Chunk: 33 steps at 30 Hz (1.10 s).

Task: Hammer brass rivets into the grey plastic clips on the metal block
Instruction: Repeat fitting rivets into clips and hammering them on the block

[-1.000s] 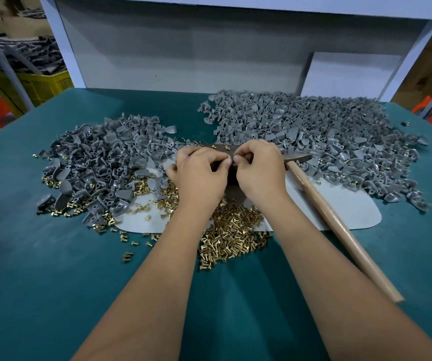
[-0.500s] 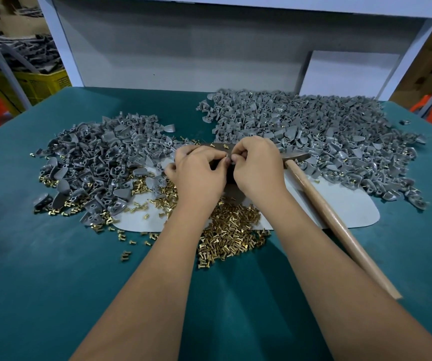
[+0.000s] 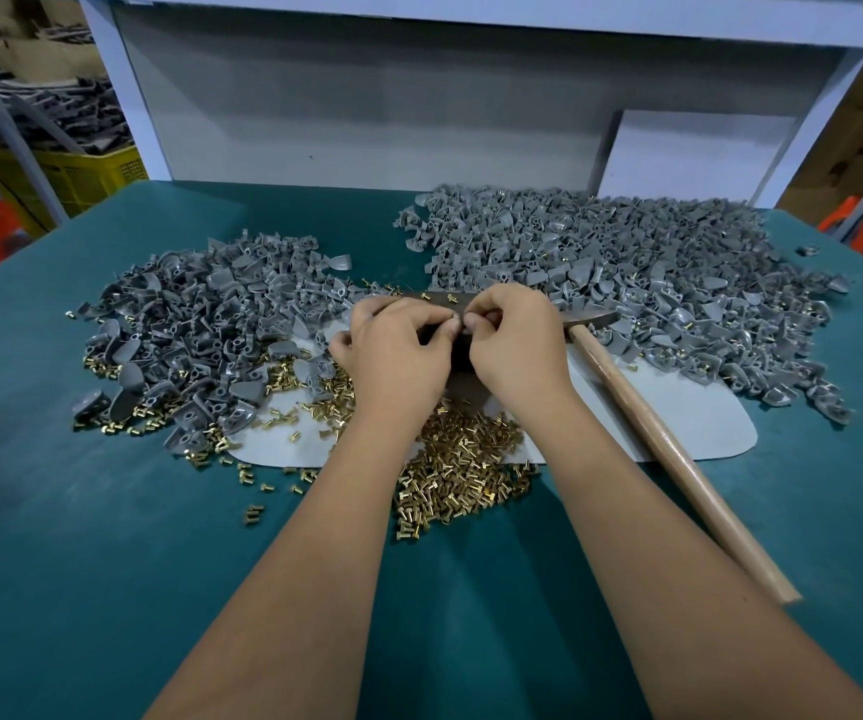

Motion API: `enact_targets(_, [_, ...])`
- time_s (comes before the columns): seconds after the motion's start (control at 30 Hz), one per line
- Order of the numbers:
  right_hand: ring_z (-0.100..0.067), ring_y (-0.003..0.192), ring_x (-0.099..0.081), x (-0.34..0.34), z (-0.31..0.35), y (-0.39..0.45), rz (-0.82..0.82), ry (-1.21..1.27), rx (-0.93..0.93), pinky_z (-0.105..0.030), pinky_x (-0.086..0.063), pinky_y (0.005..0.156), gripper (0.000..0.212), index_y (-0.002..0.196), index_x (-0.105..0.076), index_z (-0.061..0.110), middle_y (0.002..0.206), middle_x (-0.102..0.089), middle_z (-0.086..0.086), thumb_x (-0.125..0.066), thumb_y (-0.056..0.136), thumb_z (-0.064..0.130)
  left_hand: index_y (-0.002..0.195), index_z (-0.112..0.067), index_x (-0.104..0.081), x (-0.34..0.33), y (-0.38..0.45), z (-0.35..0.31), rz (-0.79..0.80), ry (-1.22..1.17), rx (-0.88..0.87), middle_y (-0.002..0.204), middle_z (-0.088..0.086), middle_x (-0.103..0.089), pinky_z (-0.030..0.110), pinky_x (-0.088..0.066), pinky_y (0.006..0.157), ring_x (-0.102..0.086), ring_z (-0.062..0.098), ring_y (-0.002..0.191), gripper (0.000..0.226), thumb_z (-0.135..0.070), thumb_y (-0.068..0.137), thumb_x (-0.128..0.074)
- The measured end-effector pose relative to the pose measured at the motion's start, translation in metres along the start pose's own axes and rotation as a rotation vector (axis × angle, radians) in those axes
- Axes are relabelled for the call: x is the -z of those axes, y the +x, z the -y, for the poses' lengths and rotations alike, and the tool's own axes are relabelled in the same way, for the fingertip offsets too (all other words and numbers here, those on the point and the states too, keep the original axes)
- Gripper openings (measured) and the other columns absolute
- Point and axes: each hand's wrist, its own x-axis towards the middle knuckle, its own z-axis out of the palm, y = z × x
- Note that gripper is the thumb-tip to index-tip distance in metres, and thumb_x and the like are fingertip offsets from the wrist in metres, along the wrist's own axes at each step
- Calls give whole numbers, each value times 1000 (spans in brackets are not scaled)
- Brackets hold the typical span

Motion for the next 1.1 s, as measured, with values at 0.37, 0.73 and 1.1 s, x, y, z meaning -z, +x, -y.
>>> enact_targets(0.37, [-29,106,-52,54,-35,-13,-231,-443,-108,-37,-44,83,23,110,-65,14,108,-58,-8,-50,94,23,95,-36,-75,-2,2,3,33,8,36,112,-25,-64,35,-14,96,-30,11,128,12,-40,92,-64])
enact_targets(0.73, [-36,87,-57,61,-50,-14,71,-544,-283,-33,-35,64,18,94,-53,7,99,-62,-16,-54,94,25,92,-36,-72,-7,1,4,-14,110,-41,113,-23,-65,28,-9,85,-31,13,127,12,-42,92,-62])
enact_targets(1.1, [-20,97,-59,81,-11,-16,23,-103,-77,-34,-49,75,42,131,-46,48,117,-64,10,-51,94,28,92,-37,-74,-9,0,5,-72,155,-60,108,-23,-67,32,-10,87,-33,13,126,12,-41,92,-63])
